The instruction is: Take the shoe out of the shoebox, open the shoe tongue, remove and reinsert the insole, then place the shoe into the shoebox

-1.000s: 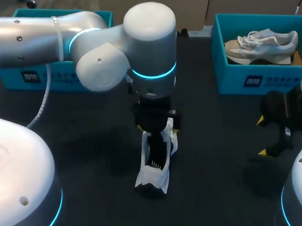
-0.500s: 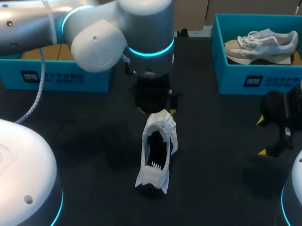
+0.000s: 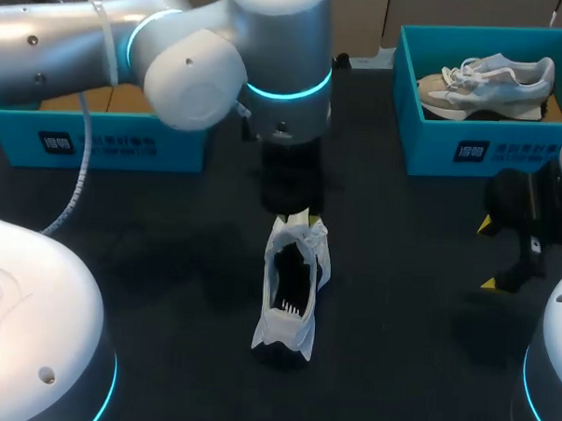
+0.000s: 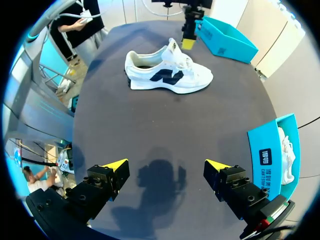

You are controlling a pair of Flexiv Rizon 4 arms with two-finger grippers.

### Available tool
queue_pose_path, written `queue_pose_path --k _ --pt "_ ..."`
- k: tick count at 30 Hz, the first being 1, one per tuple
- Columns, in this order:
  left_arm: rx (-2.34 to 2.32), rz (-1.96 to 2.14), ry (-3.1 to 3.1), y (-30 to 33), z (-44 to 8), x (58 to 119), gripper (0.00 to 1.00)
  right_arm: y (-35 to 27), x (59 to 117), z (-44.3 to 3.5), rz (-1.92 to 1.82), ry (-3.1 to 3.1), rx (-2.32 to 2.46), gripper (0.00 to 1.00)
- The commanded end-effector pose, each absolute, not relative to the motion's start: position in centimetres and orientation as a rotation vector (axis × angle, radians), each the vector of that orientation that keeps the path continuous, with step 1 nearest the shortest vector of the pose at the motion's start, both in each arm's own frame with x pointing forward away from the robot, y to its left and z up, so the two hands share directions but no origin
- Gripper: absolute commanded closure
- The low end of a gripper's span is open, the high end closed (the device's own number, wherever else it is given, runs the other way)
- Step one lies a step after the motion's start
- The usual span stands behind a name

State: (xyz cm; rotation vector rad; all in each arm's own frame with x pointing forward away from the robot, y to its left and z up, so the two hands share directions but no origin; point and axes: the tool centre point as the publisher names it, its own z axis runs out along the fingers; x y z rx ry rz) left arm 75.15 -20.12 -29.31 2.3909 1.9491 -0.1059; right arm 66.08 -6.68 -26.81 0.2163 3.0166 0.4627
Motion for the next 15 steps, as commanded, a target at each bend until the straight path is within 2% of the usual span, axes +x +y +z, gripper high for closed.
queue_pose_path --k 1,6,11,15 --pt "2.397 -0.079 1.976 -20.2 -30.2 74.6 0.62 -6.7 65.9 -26.8 0.460 3.014 0.217 0.00" --pt "2.408 -0.136 1.992 -19.3 -31.8 73.2 0.80 -6.7 65.9 -26.8 0.460 3.014 0.217 0.00" --pt "2.435 -0.175 1.990 -18.7 -33.0 71.8 0.79 -6.7 65.9 -26.8 0.460 3.014 0.217 0.00" --pt "2.407 -0.156 1.986 -18.2 -31.7 71.8 0.75 -6.7 65.9 -26.8 0.460 3.014 0.217 0.00"
